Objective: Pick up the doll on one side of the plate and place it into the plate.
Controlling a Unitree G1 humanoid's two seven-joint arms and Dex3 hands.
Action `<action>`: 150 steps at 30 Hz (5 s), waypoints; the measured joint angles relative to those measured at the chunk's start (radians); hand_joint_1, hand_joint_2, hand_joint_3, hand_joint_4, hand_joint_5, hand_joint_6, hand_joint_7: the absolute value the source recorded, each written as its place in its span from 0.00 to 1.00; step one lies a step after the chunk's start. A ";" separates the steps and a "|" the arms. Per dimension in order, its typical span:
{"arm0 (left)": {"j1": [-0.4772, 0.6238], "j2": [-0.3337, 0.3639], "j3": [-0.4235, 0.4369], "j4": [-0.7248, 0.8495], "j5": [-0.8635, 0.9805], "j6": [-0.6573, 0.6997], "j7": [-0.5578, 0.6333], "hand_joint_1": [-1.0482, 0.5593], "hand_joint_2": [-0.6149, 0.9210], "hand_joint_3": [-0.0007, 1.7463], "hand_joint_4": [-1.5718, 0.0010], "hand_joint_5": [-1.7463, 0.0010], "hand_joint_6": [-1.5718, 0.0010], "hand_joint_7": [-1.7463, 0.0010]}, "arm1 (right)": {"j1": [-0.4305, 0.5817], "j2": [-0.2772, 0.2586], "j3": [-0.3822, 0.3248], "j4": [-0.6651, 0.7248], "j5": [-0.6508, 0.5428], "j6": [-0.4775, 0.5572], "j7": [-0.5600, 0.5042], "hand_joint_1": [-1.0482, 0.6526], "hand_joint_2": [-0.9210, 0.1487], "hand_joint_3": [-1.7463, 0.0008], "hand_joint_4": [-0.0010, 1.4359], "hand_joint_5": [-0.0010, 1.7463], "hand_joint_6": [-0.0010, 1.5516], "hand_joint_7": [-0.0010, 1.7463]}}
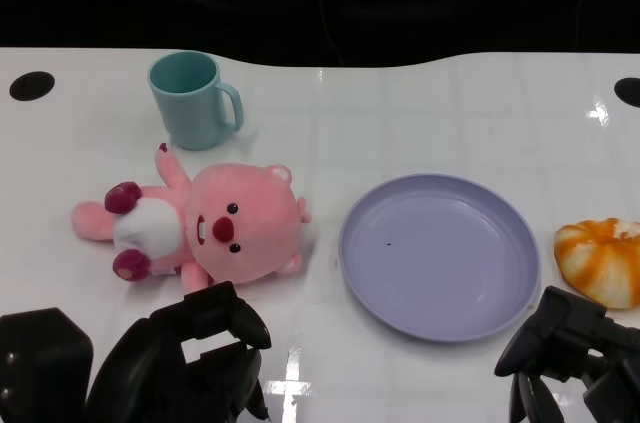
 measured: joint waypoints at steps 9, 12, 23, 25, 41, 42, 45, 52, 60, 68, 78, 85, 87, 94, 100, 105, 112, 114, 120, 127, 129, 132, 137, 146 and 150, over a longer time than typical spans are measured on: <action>0.000 -0.002 0.000 0.002 0.001 0.000 0.000 0.49 0.66 0.73 0.51 0.00 0.53 0.18 | -0.003 0.000 0.000 0.001 0.001 0.001 0.000 0.39 0.45 0.23 0.51 0.98 0.43 0.85; -0.001 -0.003 0.000 0.005 0.001 0.000 0.000 0.48 0.66 0.73 0.51 0.00 0.53 0.18 | -0.003 0.000 0.000 0.001 0.002 0.010 0.000 0.40 0.46 0.22 0.51 0.99 0.43 0.84; -0.001 -0.003 0.001 0.006 0.001 0.000 0.000 0.48 0.66 0.73 0.51 0.00 0.53 0.17 | -0.005 0.000 0.000 0.001 0.008 0.009 0.002 0.41 0.47 0.20 0.50 0.99 0.42 0.84; -0.001 -0.003 0.001 0.006 0.000 0.000 0.000 0.48 0.66 0.73 0.51 0.00 0.53 0.17 | -0.005 0.000 0.000 0.001 0.006 0.009 0.001 0.41 0.47 0.20 0.51 0.99 0.42 0.84; -0.003 -0.025 0.010 0.004 0.001 -0.012 0.005 0.47 0.67 0.69 0.56 0.15 0.55 0.34 | -0.010 0.000 0.000 0.008 0.009 0.008 0.003 0.40 0.47 0.20 0.51 0.99 0.42 0.85; -0.004 -0.026 0.015 0.004 0.000 -0.013 0.005 0.46 0.71 0.64 0.57 0.16 0.56 0.36 | -0.010 0.000 0.000 0.008 0.009 0.007 0.003 0.40 0.47 0.20 0.50 0.99 0.42 0.85; -0.011 -0.028 0.035 0.001 -0.011 -0.014 0.004 0.46 0.81 0.46 0.62 0.18 0.60 0.41 | -0.009 0.000 0.000 0.008 0.009 0.006 0.005 0.40 0.47 0.20 0.50 0.99 0.42 0.85; -0.034 -0.014 0.051 -0.016 -0.029 -0.043 -0.004 0.40 1.00 0.16 0.72 0.31 0.68 0.59 | -0.008 0.000 0.001 0.002 0.013 0.015 0.004 0.41 0.47 0.20 0.50 1.00 0.41 0.85; -0.069 0.047 0.057 -0.022 0.027 -0.152 -0.037 0.37 1.00 0.08 0.73 0.40 0.66 0.73 | -0.010 0.000 0.001 0.001 0.017 0.018 0.004 0.41 0.47 0.19 0.50 1.00 0.41 0.86; -0.117 0.121 0.068 -0.004 0.165 -0.273 -0.038 0.25 1.00 0.11 0.77 0.54 0.66 0.87 | -0.011 0.000 0.001 0.001 0.016 0.018 0.004 0.40 0.46 0.20 0.50 1.00 0.42 0.85; -0.227 0.245 0.079 0.035 0.289 -0.317 -0.052 0.25 1.00 0.05 0.87 0.62 0.74 0.95 | -0.013 0.000 0.000 0.001 0.016 0.018 0.004 0.41 0.46 0.21 0.50 1.00 0.41 0.85; -0.295 0.345 0.049 0.061 0.511 -0.346 -0.044 0.21 1.00 0.03 0.93 0.65 0.77 0.98 | -0.012 0.000 0.000 0.001 0.016 0.018 0.003 0.42 0.45 0.20 0.50 1.00 0.41 0.85; -0.304 0.357 0.037 0.069 0.576 -0.356 -0.033 0.21 1.00 0.03 0.94 0.65 0.78 0.98 | -0.012 0.000 0.000 0.001 0.016 0.018 0.003 0.42 0.46 0.20 0.50 1.00 0.41 0.85; -0.352 0.422 -0.031 0.081 0.897 -0.347 0.023 0.18 1.00 0.04 0.95 0.73 0.81 1.00 | -0.011 0.000 0.000 -0.001 0.016 0.026 0.000 0.41 0.46 0.20 0.50 1.00 0.41 0.85; -0.413 0.445 -0.103 0.117 1.105 -0.293 0.027 0.19 1.00 0.03 1.00 0.76 0.86 1.00 | -0.008 0.000 0.000 -0.009 0.016 0.031 -0.001 0.41 0.46 0.20 0.50 1.00 0.41 0.84; -0.468 0.445 -0.158 0.176 1.189 -0.260 0.013 0.17 1.00 0.03 1.00 0.78 0.87 1.00 | -0.006 0.000 -0.001 -0.011 0.019 0.032 0.001 0.41 0.46 0.20 0.50 1.00 0.41 0.85; -0.561 0.436 -0.247 0.300 1.293 -0.229 0.002 0.16 1.00 0.03 1.00 0.80 0.87 1.00 | 0.000 0.000 0.000 -0.016 0.023 0.034 0.002 0.41 0.47 0.19 0.50 1.00 0.41 0.85; -0.581 0.426 -0.265 0.339 1.304 -0.225 0.003 0.17 1.00 0.02 1.00 0.81 0.87 0.99 | 0.003 0.000 0.000 -0.018 0.024 0.038 0.002 0.42 0.47 0.19 0.50 1.00 0.41 0.85; -0.646 0.390 -0.313 0.469 1.320 -0.220 0.037 0.17 1.00 0.01 1.00 0.82 0.86 1.00 | 0.009 -0.001 0.000 -0.025 0.024 0.042 0.001 0.41 0.46 0.20 0.49 1.00 0.41 0.85; -0.723 0.348 -0.365 0.616 1.320 -0.212 0.039 0.18 1.00 0.02 1.00 0.85 0.87 1.00 | 0.014 -0.002 0.000 -0.036 0.024 0.043 0.001 0.41 0.45 0.21 0.49 1.00 0.41 0.85; -0.749 0.340 -0.380 0.663 1.320 -0.212 0.046 0.17 1.00 0.02 0.99 0.85 0.86 1.00 | 0.015 -0.002 0.000 -0.042 0.024 0.044 0.002 0.42 0.45 0.20 0.49 1.00 0.41 0.85; -0.778 0.324 -0.405 0.743 1.320 -0.211 0.056 0.18 1.00 0.03 0.99 0.86 0.87 1.00 | 0.019 -0.002 0.000 -0.045 0.026 0.047 0.002 0.42 0.46 0.20 0.49 1.00 0.41 0.85; -0.829 0.298 -0.440 0.856 1.307 -0.222 0.070 0.19 1.00 0.03 0.99 0.87 0.88 1.00 | 0.026 -0.003 0.000 -0.054 0.031 0.056 0.001 0.42 0.45 0.21 0.49 1.00 0.40 0.85; -0.971 0.231 -0.507 1.152 1.290 -0.253 0.114 0.21 1.00 0.05 0.97 0.90 0.87 1.00 | 0.032 -0.005 -0.001 -0.060 0.031 0.061 0.000 0.42 0.44 0.21 0.48 1.00 0.40 0.85; -1.017 0.208 -0.523 1.286 1.257 -0.309 0.164 0.25 1.00 0.02 0.94 0.92 0.86 1.00 | 0.037 -0.006 -0.001 -0.066 0.031 0.061 0.000 0.43 0.44 0.21 0.48 1.00 0.39 0.85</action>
